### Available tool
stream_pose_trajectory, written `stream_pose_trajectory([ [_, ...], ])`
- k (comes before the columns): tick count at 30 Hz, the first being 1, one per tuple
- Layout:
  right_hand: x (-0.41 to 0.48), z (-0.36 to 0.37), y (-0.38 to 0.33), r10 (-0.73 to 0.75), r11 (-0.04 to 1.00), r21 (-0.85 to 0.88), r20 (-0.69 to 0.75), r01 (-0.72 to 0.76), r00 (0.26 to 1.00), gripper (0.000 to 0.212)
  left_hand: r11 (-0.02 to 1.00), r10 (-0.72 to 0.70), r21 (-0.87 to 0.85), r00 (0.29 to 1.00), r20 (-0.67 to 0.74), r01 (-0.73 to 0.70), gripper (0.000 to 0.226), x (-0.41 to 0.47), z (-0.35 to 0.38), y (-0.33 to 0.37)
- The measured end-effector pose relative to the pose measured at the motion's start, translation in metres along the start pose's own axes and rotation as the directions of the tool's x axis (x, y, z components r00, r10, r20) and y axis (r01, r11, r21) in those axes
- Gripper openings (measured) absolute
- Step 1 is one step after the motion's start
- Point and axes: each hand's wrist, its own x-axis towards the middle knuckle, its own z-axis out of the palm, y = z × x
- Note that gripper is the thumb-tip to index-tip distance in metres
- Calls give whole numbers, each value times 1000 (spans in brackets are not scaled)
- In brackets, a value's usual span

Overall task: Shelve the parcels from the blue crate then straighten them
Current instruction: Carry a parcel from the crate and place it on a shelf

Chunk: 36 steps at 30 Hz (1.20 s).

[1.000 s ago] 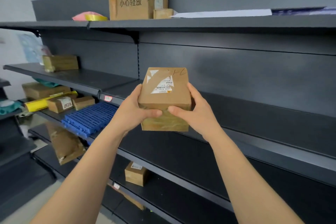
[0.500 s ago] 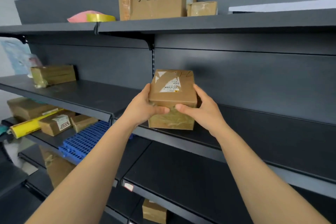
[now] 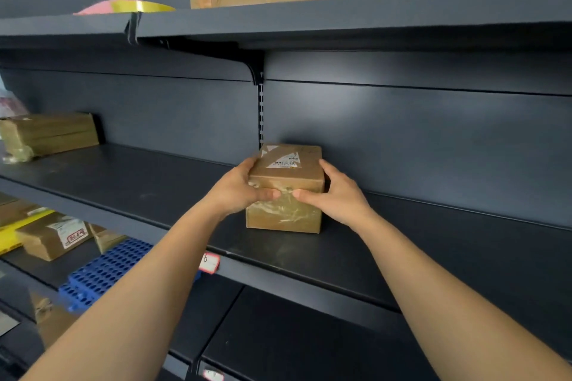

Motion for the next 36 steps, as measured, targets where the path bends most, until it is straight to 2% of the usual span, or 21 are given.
stream_pose_trajectory([
  [3, 2, 7, -2, 19, 999, -33, -9, -19, 1000, 104, 993, 29, 113, 999, 23, -32, 90, 9, -6, -2],
  [6, -4, 13, -6, 41, 990, -134, -47, -47, 998, 107, 940, 124, 315, 991, 51, -134, 85, 10, -8, 2],
  [10, -27, 12, -11, 71, 930, -349, -126, -111, 989, 102, 714, 255, 664, 966, 49, -222, 75, 0, -5, 8],
  [14, -71, 4, -13, 121, 814, -526, -262, -247, 957, 90, 542, 402, 760, 905, 140, -358, 72, -19, 5, 16],
  [18, -128, -13, -15, 168, 651, -650, -380, -392, 910, 83, 459, 492, 727, 828, 271, -511, 76, -47, 24, 31],
  [22, -198, -38, -19, 209, 510, -684, -489, -521, 847, 77, 397, 580, 657, 730, 363, -641, 74, -84, 56, 52],
  [28, -319, -71, -18, 248, 339, -673, -609, -657, 753, 76, 319, 673, 494, 561, 482, -808, 67, -159, 117, 94],
  [32, -405, -100, -14, 309, 233, -617, -686, -752, 659, 77, 270, 734, 360, 433, 524, -893, 64, -219, 163, 130],
  [36, -499, -129, -8, 369, 139, -561, -735, -816, 568, 71, 237, 746, 260, 347, 568, -936, 56, -289, 210, 166],
])
